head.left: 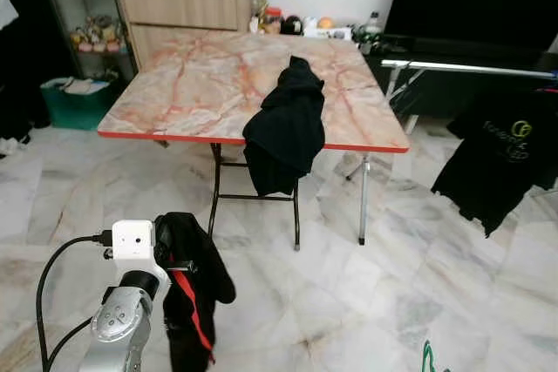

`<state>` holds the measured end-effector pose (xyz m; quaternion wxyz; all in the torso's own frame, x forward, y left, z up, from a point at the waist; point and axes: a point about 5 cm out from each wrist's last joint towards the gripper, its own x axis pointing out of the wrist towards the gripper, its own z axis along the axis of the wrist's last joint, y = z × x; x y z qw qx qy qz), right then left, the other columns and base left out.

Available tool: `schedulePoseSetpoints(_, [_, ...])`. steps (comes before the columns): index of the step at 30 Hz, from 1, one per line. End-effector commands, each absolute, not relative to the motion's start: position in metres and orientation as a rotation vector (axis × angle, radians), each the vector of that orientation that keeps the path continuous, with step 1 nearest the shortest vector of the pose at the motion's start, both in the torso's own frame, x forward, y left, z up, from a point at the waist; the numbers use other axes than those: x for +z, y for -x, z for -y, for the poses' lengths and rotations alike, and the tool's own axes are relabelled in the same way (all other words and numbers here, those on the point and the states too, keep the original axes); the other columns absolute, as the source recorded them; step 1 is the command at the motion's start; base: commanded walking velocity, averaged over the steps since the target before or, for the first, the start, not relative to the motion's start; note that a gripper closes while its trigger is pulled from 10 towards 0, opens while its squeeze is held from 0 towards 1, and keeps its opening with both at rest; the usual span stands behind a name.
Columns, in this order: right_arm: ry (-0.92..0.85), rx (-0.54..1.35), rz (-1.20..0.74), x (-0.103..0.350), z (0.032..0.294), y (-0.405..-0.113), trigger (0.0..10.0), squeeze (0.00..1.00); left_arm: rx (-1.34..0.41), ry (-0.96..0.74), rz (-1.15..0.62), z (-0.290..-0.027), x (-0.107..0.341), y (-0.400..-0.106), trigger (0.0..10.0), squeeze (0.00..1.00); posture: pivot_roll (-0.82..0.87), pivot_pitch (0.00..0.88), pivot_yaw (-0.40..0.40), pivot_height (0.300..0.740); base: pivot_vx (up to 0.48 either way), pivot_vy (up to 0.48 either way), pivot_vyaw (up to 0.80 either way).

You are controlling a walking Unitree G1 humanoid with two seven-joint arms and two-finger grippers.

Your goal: Hang hanger

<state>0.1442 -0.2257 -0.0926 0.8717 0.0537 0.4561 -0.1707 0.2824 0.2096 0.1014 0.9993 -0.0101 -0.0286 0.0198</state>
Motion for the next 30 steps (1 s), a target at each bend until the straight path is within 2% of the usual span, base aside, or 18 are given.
schedulePoseSetpoints(1, [-0.108,-0.368,-0.959,-0.093,0.232,-0.141,10.0,0.0,0.017,0.037,0.115,-0.202,0.115,-0.287,10.0,0.0,0.23,0.0,-0.053,0.74,0.48,0.0,0.0])
schedulePoseSetpoints(14, [-0.099,-0.345,-0.957,-0.091,0.232,-0.144,10.0,0.0,0.021,0.04,0.173,-0.202,0.132,-0.291,10.0,0.0,0.24,0.0,-0.067,0.74,0.48,0.0,0.0])
schedulePoseSetpoints(17, [-0.094,-0.335,-0.955,-0.091,0.232,-0.145,10.0,0.0,-0.027,0.027,0.295,-0.197,0.173,-0.305,10.0,0.0,0.24,0.0,-0.07,0.74,0.48,0.0,0.0])
schedulePoseSetpoints(19, [-0.094,-0.335,-0.955,-0.091,0.232,-0.145,10.0,0.0,-0.037,0.024,0.316,-0.195,0.18,-0.307,10.0,0.0,0.24,0.0,-0.07,0.74,0.48,0.0,0.0])
schedulePoseSetpoints(20, [-0.09,-0.328,-0.956,-0.091,0.232,-0.145,10.0,0.0,-0.086,0.0,0.402,-0.189,0.21,-0.317,10.0,0.0,0.24,0.0,-0.075,0.74,0.48,0.0,0.0])
schedulePoseSetpoints(26, [-0.089,-0.322,-0.954,-0.09,0.231,-0.148,10.0,0.0,-0.17,-0.049,0.598,-0.172,0.29,-0.348,10.0,0.0,0.24,0.0,-0.073,0.74,0.48,0.0,0.0])
schedulePoseSetpoints(30, [-0.09,-0.322,-0.953,-0.09,0.23,-0.148,10.0,0.0,-0.192,-0.034,0.652,-0.162,0.316,-0.359,10.0,0.0,0.24,0.0,-0.07,0.74,0.48,0.0,0.0])
